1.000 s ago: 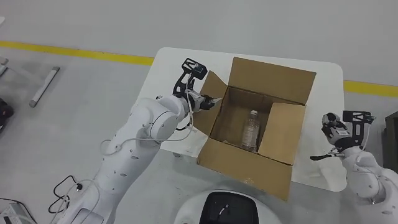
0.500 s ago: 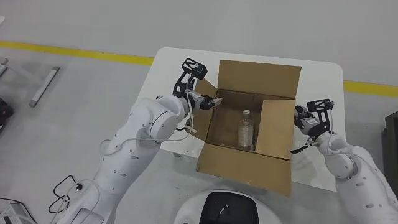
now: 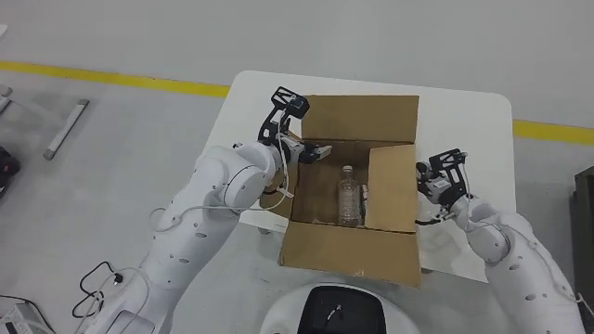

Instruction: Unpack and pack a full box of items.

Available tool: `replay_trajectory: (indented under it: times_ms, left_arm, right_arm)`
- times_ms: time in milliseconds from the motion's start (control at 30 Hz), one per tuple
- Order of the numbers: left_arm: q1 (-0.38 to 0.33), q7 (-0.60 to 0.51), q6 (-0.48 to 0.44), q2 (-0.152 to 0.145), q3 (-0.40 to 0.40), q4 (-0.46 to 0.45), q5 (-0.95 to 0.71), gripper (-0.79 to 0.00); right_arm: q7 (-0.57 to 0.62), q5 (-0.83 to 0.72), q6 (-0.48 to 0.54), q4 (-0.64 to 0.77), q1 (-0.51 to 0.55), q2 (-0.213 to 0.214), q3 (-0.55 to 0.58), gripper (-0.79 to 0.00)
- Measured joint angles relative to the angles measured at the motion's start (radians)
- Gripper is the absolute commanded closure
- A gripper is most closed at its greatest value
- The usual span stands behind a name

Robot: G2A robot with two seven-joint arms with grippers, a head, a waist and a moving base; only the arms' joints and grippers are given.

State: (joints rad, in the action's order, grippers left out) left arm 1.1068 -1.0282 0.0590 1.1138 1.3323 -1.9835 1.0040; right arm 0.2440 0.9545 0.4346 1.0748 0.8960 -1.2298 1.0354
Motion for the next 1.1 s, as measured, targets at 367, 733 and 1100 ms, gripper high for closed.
replay_trajectory:
  times_ms: [367,733,1100]
  left_arm:
    - [0.0,0.0,0.0,0.0,0.0,0.0,0.0,-0.785]
    - [0.008,0.016,-0.004,0.001,-0.004,0.005,-0.012,-0.785]
    - [-0.079,-0.035,-0.052,0.029,-0.163,0.179,-0.181,-0.785]
  right_arm:
    - [0.062,0.019,0.016,0.115,0.077,0.007,-0.007,0.0]
    - [0.038,0.019,-0.012,0.122,0.047,-0.001,-0.001,0.0]
    - [0.061,0.11,-0.075,0.314,0.119,0.045,0.175,0.0]
